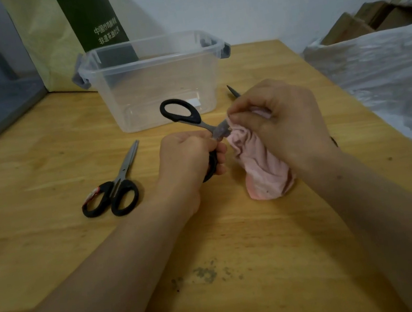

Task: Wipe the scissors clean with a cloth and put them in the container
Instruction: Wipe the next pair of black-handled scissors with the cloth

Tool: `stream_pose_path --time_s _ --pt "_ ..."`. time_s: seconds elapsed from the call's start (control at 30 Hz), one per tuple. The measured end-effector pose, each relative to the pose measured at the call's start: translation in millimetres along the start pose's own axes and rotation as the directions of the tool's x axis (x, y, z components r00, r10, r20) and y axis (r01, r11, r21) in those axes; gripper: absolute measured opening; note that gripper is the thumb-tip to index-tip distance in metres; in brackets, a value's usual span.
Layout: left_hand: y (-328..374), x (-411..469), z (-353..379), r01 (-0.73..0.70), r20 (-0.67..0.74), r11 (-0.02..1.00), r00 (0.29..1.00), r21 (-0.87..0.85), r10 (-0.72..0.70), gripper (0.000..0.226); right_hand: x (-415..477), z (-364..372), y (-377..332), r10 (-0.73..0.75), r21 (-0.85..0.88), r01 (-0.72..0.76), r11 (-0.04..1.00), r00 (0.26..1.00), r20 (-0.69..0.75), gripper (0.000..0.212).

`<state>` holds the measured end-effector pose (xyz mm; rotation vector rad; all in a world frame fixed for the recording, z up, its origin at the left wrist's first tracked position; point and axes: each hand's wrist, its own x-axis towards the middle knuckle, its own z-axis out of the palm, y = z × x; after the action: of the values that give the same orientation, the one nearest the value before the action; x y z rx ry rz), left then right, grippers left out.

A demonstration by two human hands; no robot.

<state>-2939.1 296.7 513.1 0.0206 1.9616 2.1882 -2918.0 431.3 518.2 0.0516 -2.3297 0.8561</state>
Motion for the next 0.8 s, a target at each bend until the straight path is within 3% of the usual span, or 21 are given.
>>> stream_pose_path --time_s 0.17,0.43,0.5,0.63,0.7,0.8 --pt "-1 -1 1 -0.049 0.022 0.999 0.999 0.015 0.048 0.014 1 11 -1 -0.092 -0.004 0.094 0.996 0.986 0.136 0.012" --pt "-2 1 3 0.04 -0.053 0.997 0.998 -0.065 -0.043 0.014 3 7 3 -0.033 -0.037 0.043 0.998 0.968 0.251 0.009" --pt "-2 1 3 0.056 -0.058 0.996 0.997 -0.064 -0.059 0.015 4 5 6 -0.002 -0.086 0.024 0.996 0.968 0.25 0.008" --pt "-2 2 2 0.054 -0.044 0.997 0.997 -0.053 -0.057 0.013 1 3 1 0.018 -0.065 -0.013 0.998 0.997 0.08 0.015" --pt "-2 0 2 0.025 -0.02 0.999 0.999 -0.029 -0.026 0.012 -1 7 -4 -0.013 -0.021 0.016 1.0 0.992 0.124 0.025" --pt "-3 -1 2 -0.016 0.01 1.0 1.0 -0.002 0.016 0.022 0 12 -5 -0.038 -0.028 0.046 0.999 0.974 0.222 0.02"
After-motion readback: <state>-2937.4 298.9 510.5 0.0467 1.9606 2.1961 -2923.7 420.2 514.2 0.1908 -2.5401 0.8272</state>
